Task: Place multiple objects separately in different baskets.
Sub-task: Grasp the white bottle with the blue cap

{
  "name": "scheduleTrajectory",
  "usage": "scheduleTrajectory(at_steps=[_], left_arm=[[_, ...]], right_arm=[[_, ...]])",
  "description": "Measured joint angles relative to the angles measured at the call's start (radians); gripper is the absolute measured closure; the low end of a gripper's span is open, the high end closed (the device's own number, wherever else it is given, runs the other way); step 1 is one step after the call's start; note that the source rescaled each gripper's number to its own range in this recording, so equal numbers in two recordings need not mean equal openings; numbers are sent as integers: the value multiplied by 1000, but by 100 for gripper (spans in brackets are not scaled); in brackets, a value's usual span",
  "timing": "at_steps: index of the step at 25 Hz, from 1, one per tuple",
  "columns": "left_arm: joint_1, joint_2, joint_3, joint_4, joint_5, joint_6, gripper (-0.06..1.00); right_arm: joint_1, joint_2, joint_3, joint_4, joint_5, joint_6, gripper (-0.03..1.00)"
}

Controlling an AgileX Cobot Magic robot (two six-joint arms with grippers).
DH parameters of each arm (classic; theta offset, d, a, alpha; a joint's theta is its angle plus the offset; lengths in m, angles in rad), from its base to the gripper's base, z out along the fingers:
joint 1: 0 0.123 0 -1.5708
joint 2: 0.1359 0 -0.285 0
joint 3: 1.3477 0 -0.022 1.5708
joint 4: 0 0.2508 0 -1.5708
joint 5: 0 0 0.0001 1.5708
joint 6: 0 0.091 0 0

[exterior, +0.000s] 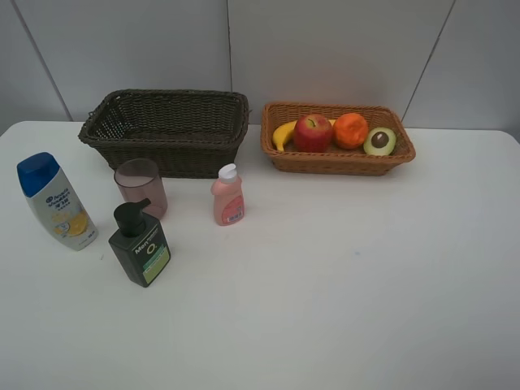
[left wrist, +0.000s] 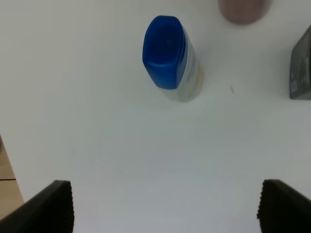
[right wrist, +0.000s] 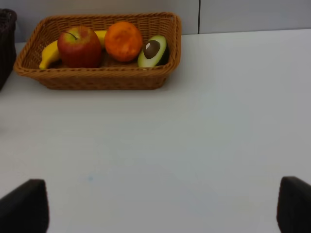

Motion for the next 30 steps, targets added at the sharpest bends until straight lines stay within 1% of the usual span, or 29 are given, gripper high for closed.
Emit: scheduleTrajectory(at_steps=[6,11,16,20,30], left_arm=[[0,162,-57,1,-14,78,-6],[0,266,-57,1,-74,99,-6],[0,352,-57,1,-127,150,-6],[0,416,-58,1,-159,167,-6],[0,559,-58,1,-220,171,-6]], right_arm=[[0,0,0,0,0,0,-3],[0,0,0,0,0,0,-3],[0,0,0,0,0,0,-3],[0,0,0,0,0,0,-3],[0,0,0,0,0,0,-3]])
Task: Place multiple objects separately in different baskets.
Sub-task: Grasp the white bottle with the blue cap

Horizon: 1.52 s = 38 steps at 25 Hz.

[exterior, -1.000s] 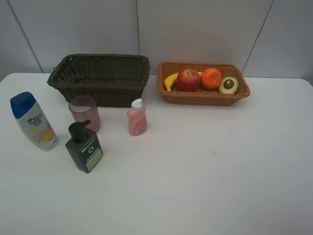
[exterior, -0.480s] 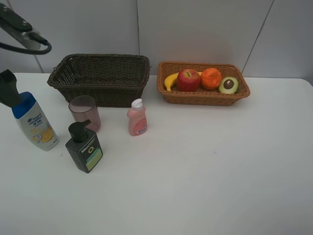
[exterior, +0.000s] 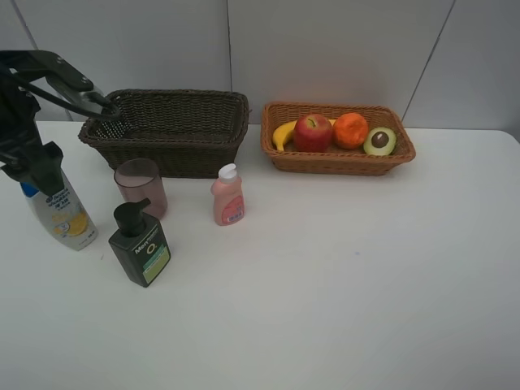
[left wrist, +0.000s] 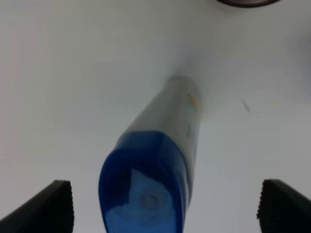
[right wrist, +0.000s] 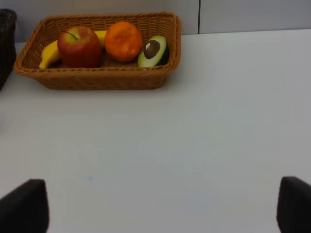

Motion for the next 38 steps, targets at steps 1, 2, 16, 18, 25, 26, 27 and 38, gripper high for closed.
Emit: scheduleTrajectory(at_steps=[1,2,16,18,25,26,27,38], left_arm=[[0,13,0,0,-5,0,-6],[0,25,0,0,-13,0,-6],[0,154,0,0,-45,2,-6],[0,165,0,0,-45,3,-6],[0,169,-1,0,-45,4,-4],[0,169,-1,0,-45,4,-2],[0,169,-1,0,-45,4,2],[0,169,-2,-3,-40,-1,47]], right_arm=[[0,0,0,0,0,0,-3],[0,0,0,0,0,0,-3],[0,0,0,0,0,0,-3],[0,0,0,0,0,0,-3],[0,0,0,0,0,0,-3],[0,0,0,0,0,1,-3],[0,0,0,0,0,1,-3],[0,0,0,0,0,1,-3]])
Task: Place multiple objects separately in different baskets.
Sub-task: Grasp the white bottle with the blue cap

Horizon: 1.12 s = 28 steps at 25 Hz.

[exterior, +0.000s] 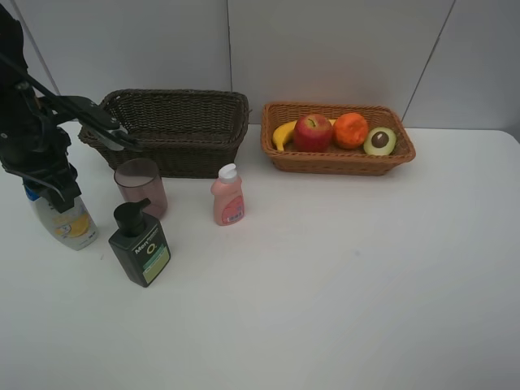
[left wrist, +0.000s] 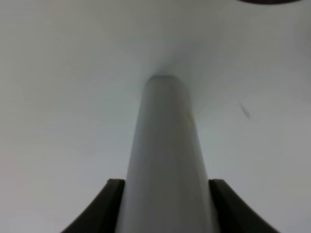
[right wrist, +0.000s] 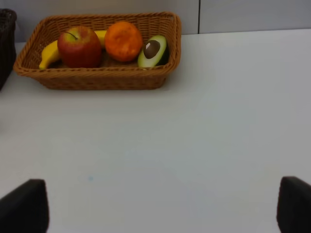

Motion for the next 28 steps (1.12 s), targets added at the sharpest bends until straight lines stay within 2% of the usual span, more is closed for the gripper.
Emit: scheduleTrajectory(at_steps=[17,21,25,28], left_arm=[[0,-1,-1,1,5,0,47],[2,-10,-40,2,80,-4,47],[2,-12,-140,2,204,-32,47],[2,-12,-225,2,259,-53,47]], right_arm=[[0,0,0,0,0,0,-3],[0,0,0,0,0,0,-3],[0,0,0,0,0,0,-3],[0,0,0,0,0,-1,-3]])
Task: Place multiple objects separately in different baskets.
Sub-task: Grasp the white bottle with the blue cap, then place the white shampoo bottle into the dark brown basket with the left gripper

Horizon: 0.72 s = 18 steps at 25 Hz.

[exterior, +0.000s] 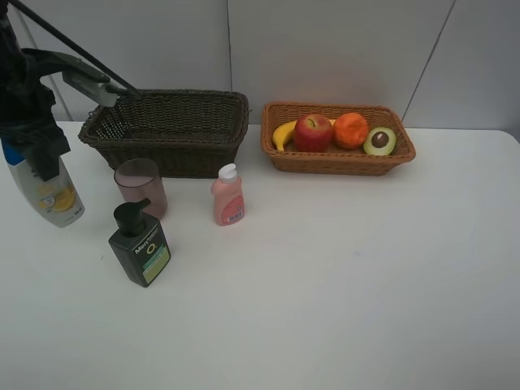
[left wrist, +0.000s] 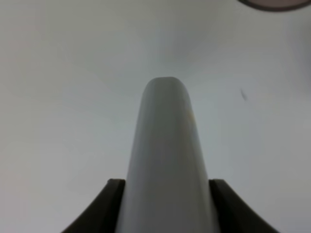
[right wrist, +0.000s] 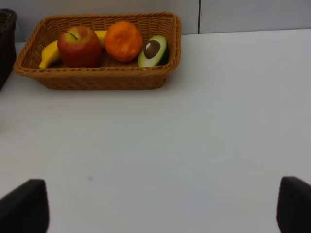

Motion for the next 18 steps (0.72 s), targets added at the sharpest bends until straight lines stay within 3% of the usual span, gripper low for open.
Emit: scheduleTrajectory(at_steps=[18], left_arm=[[0,-16,-366,-31,14,-63,47]], right_arm=[[0,0,0,0,0,1,-3]])
